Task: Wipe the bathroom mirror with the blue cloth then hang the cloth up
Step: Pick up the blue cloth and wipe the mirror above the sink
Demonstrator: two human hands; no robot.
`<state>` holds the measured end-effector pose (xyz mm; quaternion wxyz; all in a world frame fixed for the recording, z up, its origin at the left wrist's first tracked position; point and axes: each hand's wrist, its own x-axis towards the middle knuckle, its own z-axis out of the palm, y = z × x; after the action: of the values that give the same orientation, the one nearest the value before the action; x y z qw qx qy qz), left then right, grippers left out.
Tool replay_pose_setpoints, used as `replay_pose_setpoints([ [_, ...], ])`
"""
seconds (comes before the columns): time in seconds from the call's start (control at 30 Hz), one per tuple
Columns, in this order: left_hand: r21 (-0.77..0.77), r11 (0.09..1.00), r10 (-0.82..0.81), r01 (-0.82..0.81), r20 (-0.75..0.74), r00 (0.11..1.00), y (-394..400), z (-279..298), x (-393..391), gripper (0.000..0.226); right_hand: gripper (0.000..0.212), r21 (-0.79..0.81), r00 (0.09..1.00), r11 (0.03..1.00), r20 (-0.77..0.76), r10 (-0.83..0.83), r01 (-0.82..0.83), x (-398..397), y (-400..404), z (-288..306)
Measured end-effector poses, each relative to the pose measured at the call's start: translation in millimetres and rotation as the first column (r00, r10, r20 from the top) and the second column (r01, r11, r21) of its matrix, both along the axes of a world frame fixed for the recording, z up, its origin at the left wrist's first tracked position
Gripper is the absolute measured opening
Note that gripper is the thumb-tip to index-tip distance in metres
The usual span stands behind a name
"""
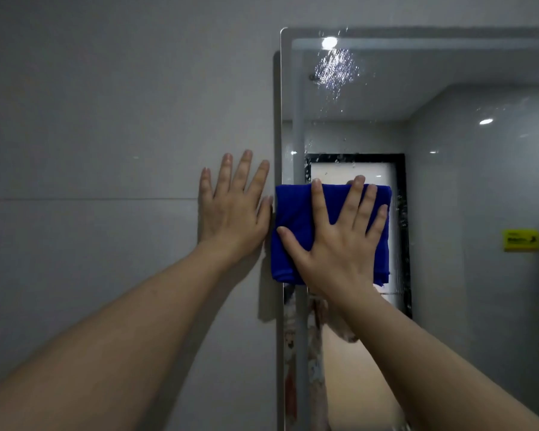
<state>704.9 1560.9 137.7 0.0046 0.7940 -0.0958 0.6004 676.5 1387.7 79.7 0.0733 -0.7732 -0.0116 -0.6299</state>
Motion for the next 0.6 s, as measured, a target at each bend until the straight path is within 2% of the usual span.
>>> replay_pose_setpoints([
  [0.1,0.021,0.999,0.030,-0.031,0.025,0.999,1.3,21.6,6.2,0.065,0.095,-0.009,1.000,1.000,0.010,-0.009,0.009,0.7,-2.9,19.9],
  [0.6,0.003,0.999,0.040,-0.040,0.082,0.996,1.3,29.4,5.8,0.063,0.096,-0.017,0.999,0.999,0.035,-0.028,0.029,3.6,-6.6,85.7],
])
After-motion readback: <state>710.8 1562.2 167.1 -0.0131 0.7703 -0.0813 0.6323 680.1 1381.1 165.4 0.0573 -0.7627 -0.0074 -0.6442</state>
